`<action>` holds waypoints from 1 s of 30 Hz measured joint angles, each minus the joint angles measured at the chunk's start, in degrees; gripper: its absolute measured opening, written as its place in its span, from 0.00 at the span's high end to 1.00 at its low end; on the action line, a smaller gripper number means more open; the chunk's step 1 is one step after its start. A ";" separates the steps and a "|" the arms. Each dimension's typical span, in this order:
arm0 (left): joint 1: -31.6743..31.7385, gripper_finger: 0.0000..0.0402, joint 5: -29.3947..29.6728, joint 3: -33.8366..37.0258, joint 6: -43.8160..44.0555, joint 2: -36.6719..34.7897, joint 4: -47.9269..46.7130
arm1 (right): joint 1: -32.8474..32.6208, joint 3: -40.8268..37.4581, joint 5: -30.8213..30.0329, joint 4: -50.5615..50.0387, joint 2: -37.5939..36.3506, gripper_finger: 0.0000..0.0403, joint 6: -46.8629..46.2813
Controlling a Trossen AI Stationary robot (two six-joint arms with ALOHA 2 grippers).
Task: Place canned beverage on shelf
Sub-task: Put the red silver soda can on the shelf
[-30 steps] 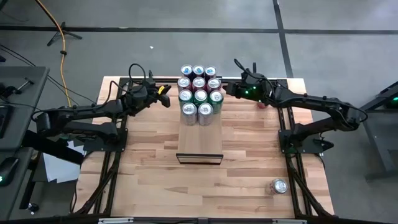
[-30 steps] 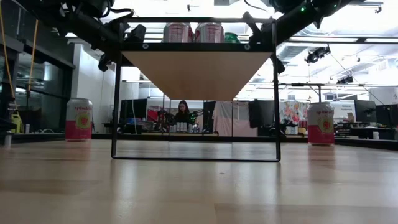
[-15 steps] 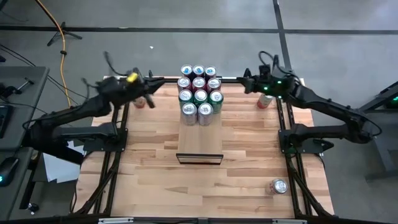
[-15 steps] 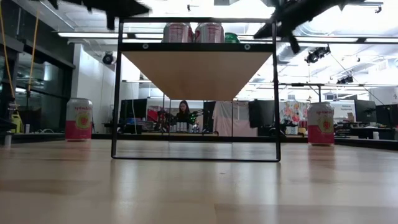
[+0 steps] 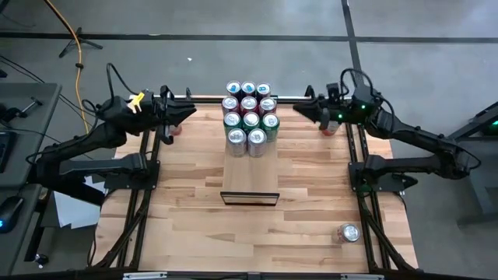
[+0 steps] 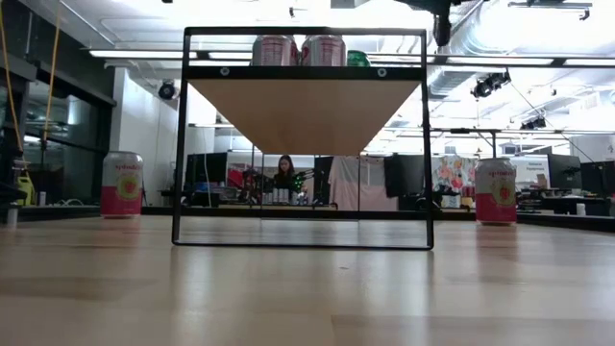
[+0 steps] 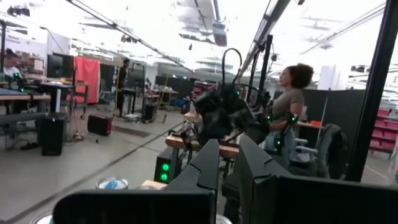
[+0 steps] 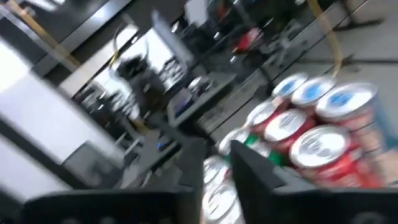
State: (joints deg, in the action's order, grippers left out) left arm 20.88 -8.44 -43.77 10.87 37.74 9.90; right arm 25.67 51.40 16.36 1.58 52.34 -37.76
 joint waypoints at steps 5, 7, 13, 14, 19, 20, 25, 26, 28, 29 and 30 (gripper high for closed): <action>0.00 1.00 0.58 0.00 1.03 0.15 0.20 | -4.89 0.00 1.98 -0.11 0.00 0.53 4.53; 0.00 1.00 1.45 0.00 1.54 0.06 0.29 | -6.10 0.01 4.81 -0.12 -0.67 0.39 4.58; 0.02 1.00 5.16 0.00 5.42 0.08 0.47 | -7.97 4.72 18.41 -4.58 -1.44 0.09 2.40; 0.02 1.00 5.61 0.00 6.08 0.08 0.51 | -8.31 5.86 19.87 -6.03 -1.44 0.06 1.72; 0.02 1.00 6.26 0.00 8.01 0.08 0.56 | -12.02 13.53 20.97 -22.42 -1.32 0.02 1.55; 0.00 1.00 6.26 0.00 8.04 0.08 0.56 | -13.32 15.42 20.49 -27.85 -1.15 0.02 1.55; 0.00 1.00 6.34 0.00 8.07 0.11 0.59 | -24.73 24.29 8.70 -63.15 0.82 0.02 -6.09; 0.00 1.00 6.36 0.00 8.03 0.11 0.66 | -27.72 25.32 6.05 -69.62 1.43 0.02 -10.10; 0.00 1.00 6.35 0.00 7.91 0.11 0.73 | -34.18 26.18 1.55 -79.75 2.63 0.02 -20.73; 0.00 1.00 6.34 0.00 7.94 0.11 0.73 | -37.27 26.15 -0.13 -83.44 3.22 0.02 -26.91; 0.00 1.00 6.23 0.00 7.96 0.11 0.70 | -40.55 25.71 -1.44 -85.72 3.80 0.02 -32.99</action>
State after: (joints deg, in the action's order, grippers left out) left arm 20.88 -2.21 -43.77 18.83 37.85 10.61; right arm -14.88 77.10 14.91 -84.13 56.13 -70.75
